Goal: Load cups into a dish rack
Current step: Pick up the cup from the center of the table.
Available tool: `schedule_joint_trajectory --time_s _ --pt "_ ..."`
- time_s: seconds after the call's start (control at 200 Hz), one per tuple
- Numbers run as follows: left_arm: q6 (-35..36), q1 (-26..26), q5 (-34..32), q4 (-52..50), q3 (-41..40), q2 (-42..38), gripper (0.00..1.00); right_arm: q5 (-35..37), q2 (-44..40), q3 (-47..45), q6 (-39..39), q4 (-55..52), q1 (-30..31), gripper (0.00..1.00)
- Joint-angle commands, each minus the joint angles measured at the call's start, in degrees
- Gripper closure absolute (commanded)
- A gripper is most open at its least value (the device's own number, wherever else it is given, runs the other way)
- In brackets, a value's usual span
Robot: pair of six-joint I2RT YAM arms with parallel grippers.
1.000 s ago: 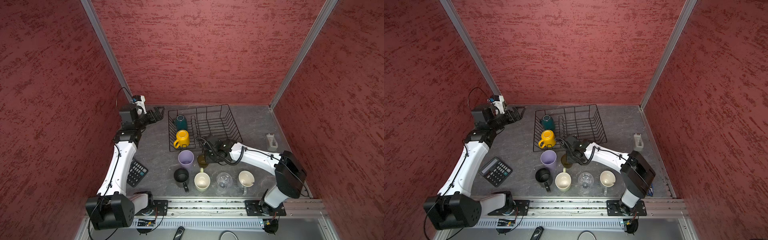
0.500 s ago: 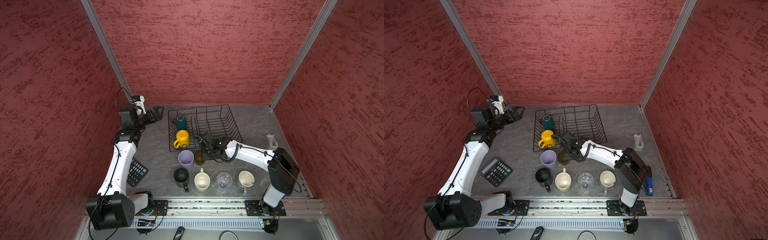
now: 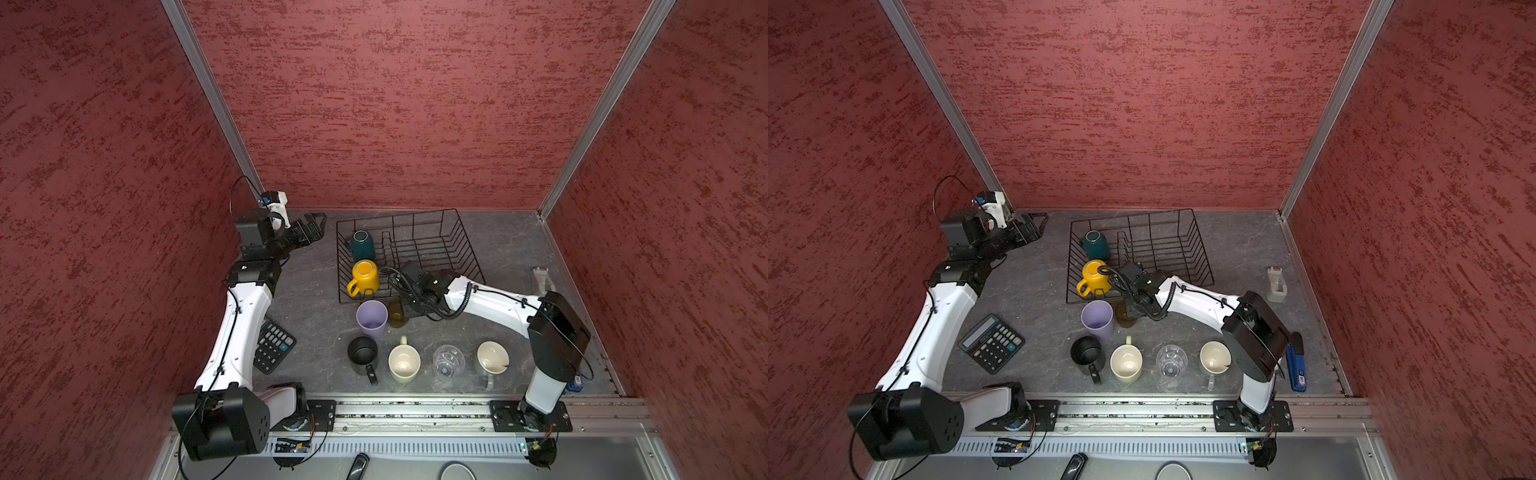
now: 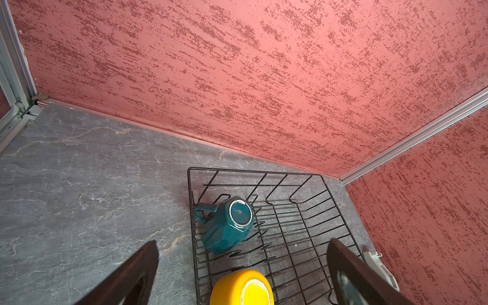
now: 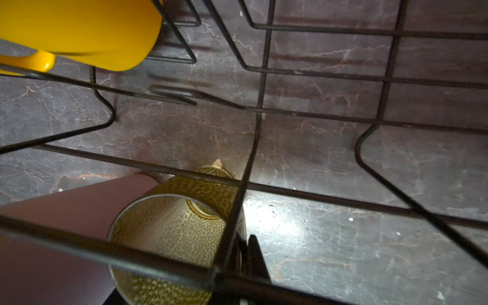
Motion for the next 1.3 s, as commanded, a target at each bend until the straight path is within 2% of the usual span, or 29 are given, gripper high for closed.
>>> schedule_joint_trajectory --time_s 0.0,0.281,0.496,0.611,0.812,0.937,1.042,1.162,1.292 --pt "-0.7 0.6 0.6 1.4 -0.4 -0.9 0.0 4.1 -4.8 -0.3 -2.0 -2.7 -1.5 1.0" --pt "-1.2 0.3 -0.5 3.5 -0.7 -1.6 0.0 5.5 -12.9 -2.0 -5.2 -9.2 -2.9 1.0" --pt "-3.0 -0.3 0.3 9.4 -3.2 -1.8 0.0 1.6 -20.2 1.3 -9.2 -14.7 -3.3 1.0" --pt "-1.9 -1.0 3.7 14.4 -5.5 -2.5 0.0 -1.1 -21.6 4.0 -9.9 -14.1 -4.2 1.0" --pt "8.5 -7.6 7.4 22.6 -8.9 -4.3 0.0 -11.1 -22.7 3.4 -6.6 -0.8 -10.4 1.0" --pt "14.8 -11.0 18.4 35.5 -14.5 -4.6 0.0 -20.1 -22.4 1.3 -2.8 11.6 -16.5 1.0" --pt "18.1 -13.0 23.8 44.9 -17.3 -3.7 0.0 -27.2 -21.7 0.2 0.2 20.7 -21.1 1.0" --pt "21.1 -14.2 32.5 46.6 -16.3 -0.7 0.0 -34.5 -20.7 -0.1 3.3 28.8 -25.0 1.0" --pt "24.8 -16.1 34.5 46.7 -15.5 2.0 0.0 -40.9 -19.1 1.0 4.4 32.6 -26.6 1.0"
